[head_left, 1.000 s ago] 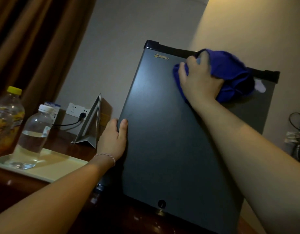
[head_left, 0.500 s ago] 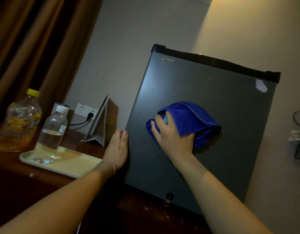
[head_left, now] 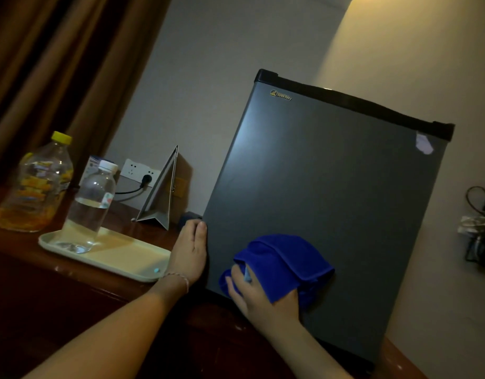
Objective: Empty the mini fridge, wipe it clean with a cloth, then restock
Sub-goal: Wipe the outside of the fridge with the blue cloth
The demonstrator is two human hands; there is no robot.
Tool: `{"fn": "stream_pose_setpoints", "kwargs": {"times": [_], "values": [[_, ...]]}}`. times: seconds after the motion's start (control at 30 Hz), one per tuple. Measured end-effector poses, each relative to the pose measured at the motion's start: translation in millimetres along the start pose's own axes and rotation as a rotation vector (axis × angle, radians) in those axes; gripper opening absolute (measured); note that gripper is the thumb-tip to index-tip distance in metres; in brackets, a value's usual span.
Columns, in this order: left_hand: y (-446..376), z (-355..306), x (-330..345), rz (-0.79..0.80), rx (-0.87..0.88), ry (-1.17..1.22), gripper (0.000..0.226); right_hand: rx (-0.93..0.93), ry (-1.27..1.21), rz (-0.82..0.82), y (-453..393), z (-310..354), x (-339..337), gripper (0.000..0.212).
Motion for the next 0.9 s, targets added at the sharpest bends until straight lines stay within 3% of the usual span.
{"fn": "stream_pose_setpoints", "kwargs": {"times": [0.07, 0.17, 0.27, 0.37, 0.47, 0.63, 0.9], "values": [[0, 0, 0, 0.002, -0.001, 0.004, 0.042, -0.074, 0.103, -0.03, 6, 4, 4, 0.049], [0, -1, 0, 0.005, 0.004, -0.008, 0.043, -0.197, 0.223, -0.028, 10, 5, -1, 0.032], [1, -4, -2, 0.003, 0.008, -0.023, 0.037, -0.17, 0.107, -0.131, -1, -8, -13, 0.039], [2, -5, -1, 0.016, 0.0, -0.034, 0.033, -0.079, 0.092, -0.296, -28, -33, -32, 0.052], [2, -6, -1, 0.003, -0.013, -0.048, 0.03, 0.104, 0.026, -0.428, -76, -84, -67, 0.025], [3, -6, -2, -0.001, -0.017, -0.045, 0.03, 0.399, 0.035, -0.593, -146, -180, -125, 0.028], [4, 3, -1, 0.008, -0.02, -0.055, 0.034, 0.649, 0.057, -0.591, -194, -214, -147, 0.044]]}}
Point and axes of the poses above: each hand's wrist, its own y-axis away from the middle knuckle, its own x-axis out of the palm, z = x × y, the point moved 5 cm from there along -y, towards the middle knuckle, and after that the axes turned 5 degrees about z, right-handed, at the moved point
